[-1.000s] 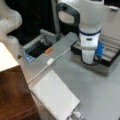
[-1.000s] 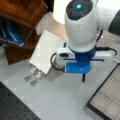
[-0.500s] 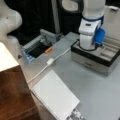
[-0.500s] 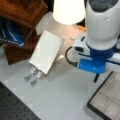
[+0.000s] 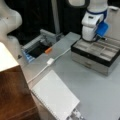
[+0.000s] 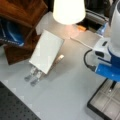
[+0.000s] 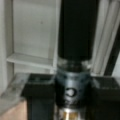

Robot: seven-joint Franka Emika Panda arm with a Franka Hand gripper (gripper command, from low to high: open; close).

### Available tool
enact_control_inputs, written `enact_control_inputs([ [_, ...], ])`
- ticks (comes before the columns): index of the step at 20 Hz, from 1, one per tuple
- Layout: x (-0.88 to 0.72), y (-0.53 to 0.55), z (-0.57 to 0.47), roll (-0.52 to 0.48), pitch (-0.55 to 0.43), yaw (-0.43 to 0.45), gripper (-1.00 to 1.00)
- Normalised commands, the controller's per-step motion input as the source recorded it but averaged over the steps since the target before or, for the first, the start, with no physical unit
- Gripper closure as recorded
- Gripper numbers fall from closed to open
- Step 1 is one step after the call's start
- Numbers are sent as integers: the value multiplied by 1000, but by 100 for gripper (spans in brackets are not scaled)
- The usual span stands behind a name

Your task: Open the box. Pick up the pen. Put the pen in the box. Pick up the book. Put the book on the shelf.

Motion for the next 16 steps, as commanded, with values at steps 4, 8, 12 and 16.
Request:
enact_control_inputs([
  [4,46,232,-177,25,5,-134,100],
  [8,89,204,-259,-13,-27,-154,100],
  [12,79,197,-293,-89,-57,-139,100],
  [16,59,194,-253,-91,-105,-131,100],
])
